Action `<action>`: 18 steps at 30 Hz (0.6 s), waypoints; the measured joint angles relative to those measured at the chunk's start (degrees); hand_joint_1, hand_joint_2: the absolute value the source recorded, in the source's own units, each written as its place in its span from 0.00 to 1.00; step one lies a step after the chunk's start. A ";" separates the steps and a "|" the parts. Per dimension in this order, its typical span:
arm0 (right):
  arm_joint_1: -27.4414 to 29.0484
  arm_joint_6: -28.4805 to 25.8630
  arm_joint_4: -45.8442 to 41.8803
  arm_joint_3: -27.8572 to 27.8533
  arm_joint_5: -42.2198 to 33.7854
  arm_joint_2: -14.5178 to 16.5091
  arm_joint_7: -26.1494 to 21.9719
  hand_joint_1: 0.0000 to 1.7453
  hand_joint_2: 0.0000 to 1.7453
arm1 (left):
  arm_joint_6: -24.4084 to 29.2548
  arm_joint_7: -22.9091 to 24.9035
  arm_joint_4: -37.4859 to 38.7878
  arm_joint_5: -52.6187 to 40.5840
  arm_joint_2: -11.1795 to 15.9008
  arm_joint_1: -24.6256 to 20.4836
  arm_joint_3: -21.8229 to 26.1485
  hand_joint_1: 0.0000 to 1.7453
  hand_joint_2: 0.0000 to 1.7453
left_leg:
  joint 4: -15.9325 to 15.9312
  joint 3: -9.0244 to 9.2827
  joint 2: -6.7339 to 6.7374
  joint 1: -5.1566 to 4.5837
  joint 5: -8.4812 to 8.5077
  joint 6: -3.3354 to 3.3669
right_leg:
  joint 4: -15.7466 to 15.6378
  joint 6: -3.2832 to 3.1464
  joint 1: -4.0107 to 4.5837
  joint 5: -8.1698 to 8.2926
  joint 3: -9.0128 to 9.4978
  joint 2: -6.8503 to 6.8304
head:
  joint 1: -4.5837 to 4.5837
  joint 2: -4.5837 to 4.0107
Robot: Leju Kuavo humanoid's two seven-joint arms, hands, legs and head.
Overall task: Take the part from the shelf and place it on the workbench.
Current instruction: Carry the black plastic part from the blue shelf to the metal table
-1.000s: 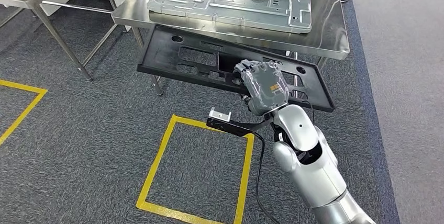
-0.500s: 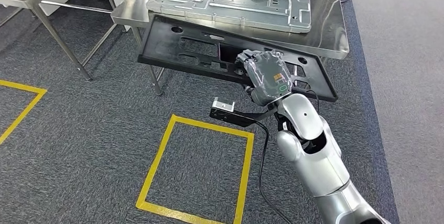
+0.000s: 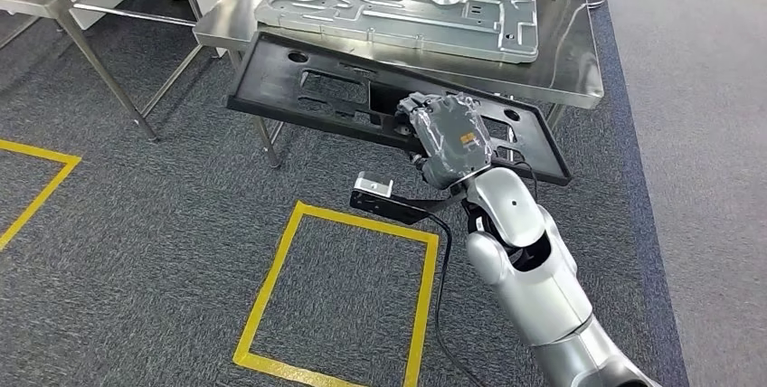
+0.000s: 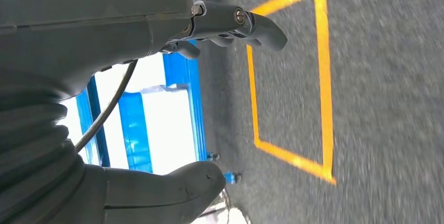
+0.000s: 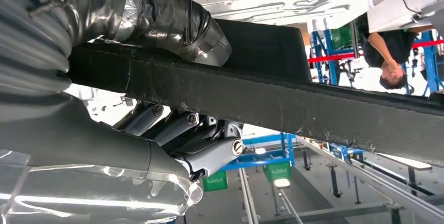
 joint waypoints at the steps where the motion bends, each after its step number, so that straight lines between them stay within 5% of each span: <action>1: 0.25 0.02 -0.20 0.24 0.10 0.27 0.16 0.96 1.00 | -0.23 0.04 -0.55 -0.10 -0.17 0.12 0.19 0.00 1.00 | 0.11 0.11 0.03 -0.05 -0.30 -0.50 | -2.67 -0.22 0.11 0.76 1.26 -0.20 | -0.02 0.00; 5: 1.19 0.03 -0.65 0.69 0.40 0.88 0.45 0.96 1.00 | -0.55 0.26 -1.87 -0.46 -0.68 0.28 0.80 0.00 1.00 | 0.10 0.72 0.29 -0.08 -1.13 -2.00 | -3.94 -2.13 0.51 -0.14 2.18 0.14 | -0.06 0.00; 7: 1.29 -0.01 -0.90 0.70 0.66 1.10 0.77 0.96 1.00 | -0.52 0.46 -2.17 -0.83 -0.80 0.27 1.09 0.00 1.00 | 2.96 -0.28 -0.12 0.13 -2.81 -2.34 | -4.20 -3.18 0.49 -0.55 2.98 0.33 | -0.08 0.00; 10: 1.27 -0.04 -0.93 0.69 0.88 1.11 1.14 0.96 1.00 | -0.41 0.14 -2.24 -1.74 -0.83 0.33 1.21 0.00 1.00 | 14.57 -6.89 -0.82 0.01 -7.05 -2.21 | -4.24 -4.14 0.91 -1.30 3.86 0.66 | -0.08 0.00; 11: 1.31 -0.04 -0.90 0.65 0.84 1.00 1.17 0.96 1.00 | -0.35 -0.15 -2.24 -2.04 -0.87 0.39 1.21 0.00 1.00 | 17.34 -8.95 -0.88 -0.05 -7.29 -2.09 | -4.21 -4.28 1.13 -1.58 4.16 0.89 | -0.08 0.00; 13: 1.31 -0.04 -0.89 0.39 0.69 0.64 1.09 0.96 1.00 | -0.21 -0.74 -2.24 -2.47 -1.07 0.50 1.21 0.00 1.00 | 16.48 -10.06 -0.91 -0.19 -4.26 -1.59 | -4.13 -4.31 1.48 -2.29 5.00 1.36 | -0.08 0.00; 16: 0.84 -0.02 -0.85 -0.41 0.53 0.03 0.51 0.96 1.00 | -0.05 -1.18 -2.49 -2.79 -1.52 0.55 1.22 0.00 1.00 | 6.00 -6.44 -1.24 -0.69 2.26 -0.37 | -3.88 -3.93 1.81 -3.57 6.32 1.89 | -0.07 0.00; 18: 0.24 -0.03 -0.81 -0.86 0.51 -0.31 0.02 0.96 1.00 | -0.29 -1.21 -3.13 -2.90 -2.01 0.58 1.26 0.00 1.00 | 3.04 -5.21 -1.44 -1.07 2.59 0.09 | -3.79 -3.35 1.84 -4.04 6.32 2.13 | -0.08 0.00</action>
